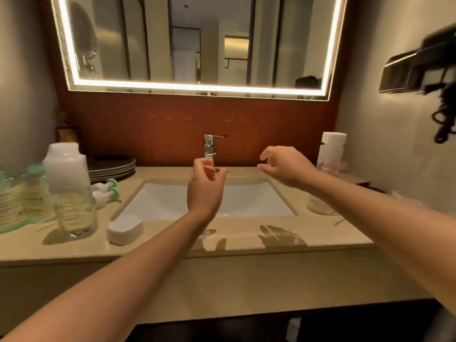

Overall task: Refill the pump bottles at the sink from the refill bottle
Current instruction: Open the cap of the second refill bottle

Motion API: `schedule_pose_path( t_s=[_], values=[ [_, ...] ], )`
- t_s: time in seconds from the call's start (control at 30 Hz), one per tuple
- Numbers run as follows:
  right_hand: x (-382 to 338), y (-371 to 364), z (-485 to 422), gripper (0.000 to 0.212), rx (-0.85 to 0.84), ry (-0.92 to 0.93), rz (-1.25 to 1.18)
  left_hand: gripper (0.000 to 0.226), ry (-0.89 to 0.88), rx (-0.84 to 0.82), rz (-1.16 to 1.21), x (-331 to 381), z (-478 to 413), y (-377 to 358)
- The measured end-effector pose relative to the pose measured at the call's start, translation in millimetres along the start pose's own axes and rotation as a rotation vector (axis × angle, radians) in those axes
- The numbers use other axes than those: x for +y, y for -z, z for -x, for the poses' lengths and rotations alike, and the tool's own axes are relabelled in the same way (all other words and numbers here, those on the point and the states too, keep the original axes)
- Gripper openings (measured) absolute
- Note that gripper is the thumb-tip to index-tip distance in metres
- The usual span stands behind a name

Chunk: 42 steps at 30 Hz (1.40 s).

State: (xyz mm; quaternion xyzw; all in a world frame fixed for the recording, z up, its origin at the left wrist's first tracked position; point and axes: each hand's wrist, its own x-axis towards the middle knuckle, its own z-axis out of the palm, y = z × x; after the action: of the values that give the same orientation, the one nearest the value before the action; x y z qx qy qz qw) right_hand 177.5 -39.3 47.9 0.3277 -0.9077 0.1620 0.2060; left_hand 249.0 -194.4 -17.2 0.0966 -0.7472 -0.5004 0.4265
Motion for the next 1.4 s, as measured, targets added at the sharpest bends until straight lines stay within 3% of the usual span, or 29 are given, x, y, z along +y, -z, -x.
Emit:
schedule_pose_path(
  t_s=[0.13,0.27,0.43,0.6,0.8,0.93,1.07,1.4],
  values=[
    [76,39,-4,0.019,0.273,-0.196,-0.092,0.031,0.022,-0.217,0.023,18,-18,-83],
    [138,60,-16,0.018,0.366,-0.32,-0.108,0.034,0.039,-0.349,0.02,32,-50,-158],
    [203,51,-47,0.037,0.329,-0.437,-0.09,0.035,0.113,-0.482,0.03,24,-86,-244],
    [237,36,-87,0.054,0.266,-0.431,-0.106,0.044,0.177,-0.617,0.087,14,-115,-303],
    [257,25,-129,0.064,0.125,-0.461,-0.137,0.059,0.24,-0.909,0.138,3,-139,-344],
    [267,17,-139,0.059,0.02,-0.48,-0.15,0.06,0.22,-1.05,0.144,-4,-142,-362],
    [275,11,-141,0.052,0.069,-0.478,-0.177,0.056,0.154,-1.05,0.18,-5,-141,-372],
    [267,5,-151,0.053,0.1,-0.397,-0.191,0.056,0.03,-0.771,0.241,-16,-146,-372]
  ],
)
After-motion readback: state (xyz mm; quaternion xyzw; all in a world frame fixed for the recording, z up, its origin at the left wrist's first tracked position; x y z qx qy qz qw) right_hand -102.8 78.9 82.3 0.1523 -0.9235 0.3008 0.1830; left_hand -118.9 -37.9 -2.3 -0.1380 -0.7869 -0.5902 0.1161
